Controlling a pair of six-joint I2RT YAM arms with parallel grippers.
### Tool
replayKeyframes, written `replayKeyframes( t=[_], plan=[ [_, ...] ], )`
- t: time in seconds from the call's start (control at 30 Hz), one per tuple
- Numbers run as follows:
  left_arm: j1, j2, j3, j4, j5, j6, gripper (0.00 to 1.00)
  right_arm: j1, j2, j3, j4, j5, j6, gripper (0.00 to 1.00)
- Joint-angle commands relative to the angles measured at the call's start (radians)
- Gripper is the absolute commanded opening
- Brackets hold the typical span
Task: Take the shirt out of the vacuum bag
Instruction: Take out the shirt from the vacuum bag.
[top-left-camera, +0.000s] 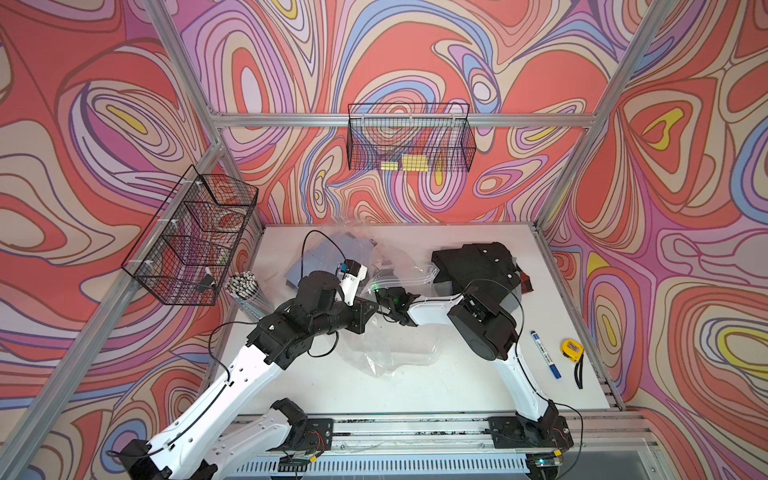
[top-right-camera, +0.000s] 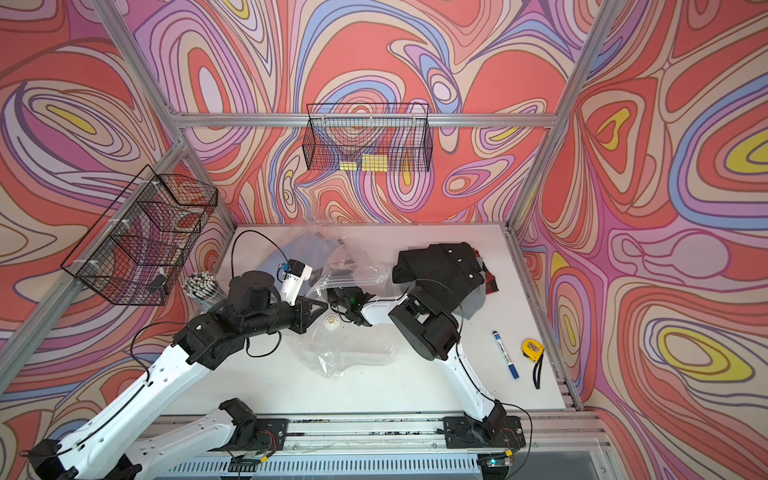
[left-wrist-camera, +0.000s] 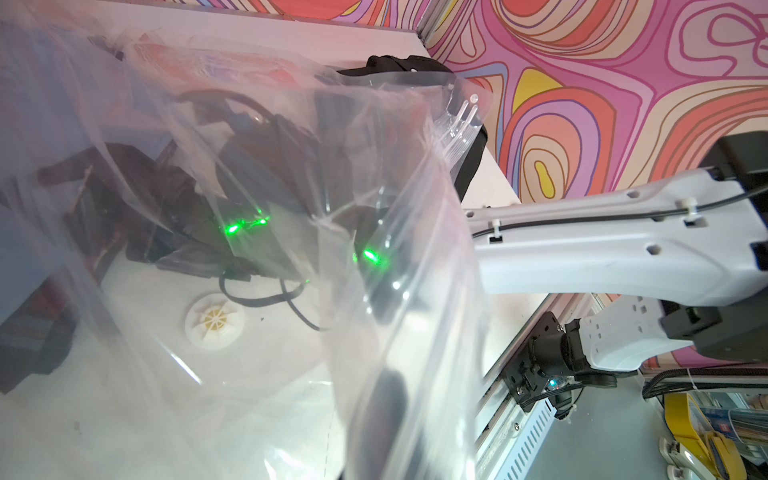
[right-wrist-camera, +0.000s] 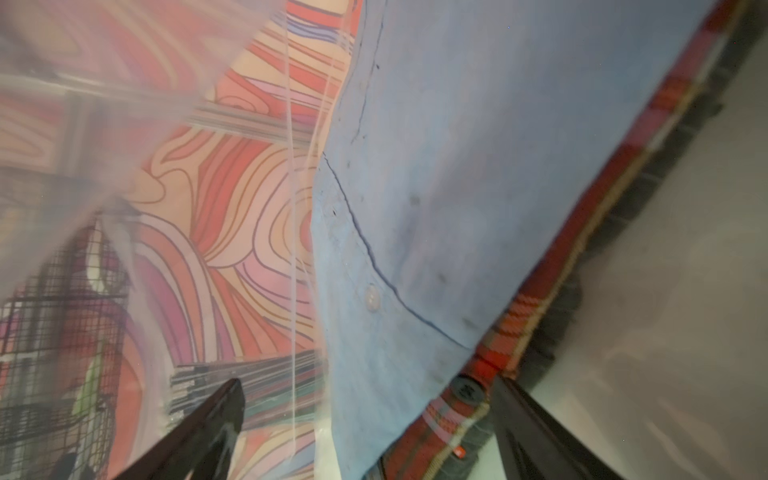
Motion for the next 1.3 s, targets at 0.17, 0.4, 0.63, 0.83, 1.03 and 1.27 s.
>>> replayKeyframes(
  t=[0.17,0.4,0.63,0.83,1.03,1.27],
  plan=[
    [-0.005,-0.023,-0.012,0.007,-0.017,0.024,0.0,0.009,-0.011,0.021,0.005,0.006,0.005,0.95],
    [-0.004,-0.018,-0.007,-0.001,-0.019,0.032,0.0,0.009,0.004,0.1,-0.062,0.019,-0.03,0.95],
    [-0.004,-0.023,-0.004,-0.004,-0.024,0.037,0.0,0.005,0.029,0.117,-0.069,0.013,-0.019,0.95],
    [-0.004,-0.028,-0.011,-0.004,-0.028,0.039,0.0,0.009,-0.016,0.054,-0.027,0.01,-0.014,0.95],
    [-0.004,-0.024,-0.009,0.002,-0.025,0.035,0.0,0.014,-0.015,0.041,-0.021,0.008,-0.003,0.95],
    [-0.004,-0.021,-0.008,0.003,-0.026,0.036,0.0,0.014,0.001,0.066,-0.036,0.019,-0.008,0.95]
  ],
)
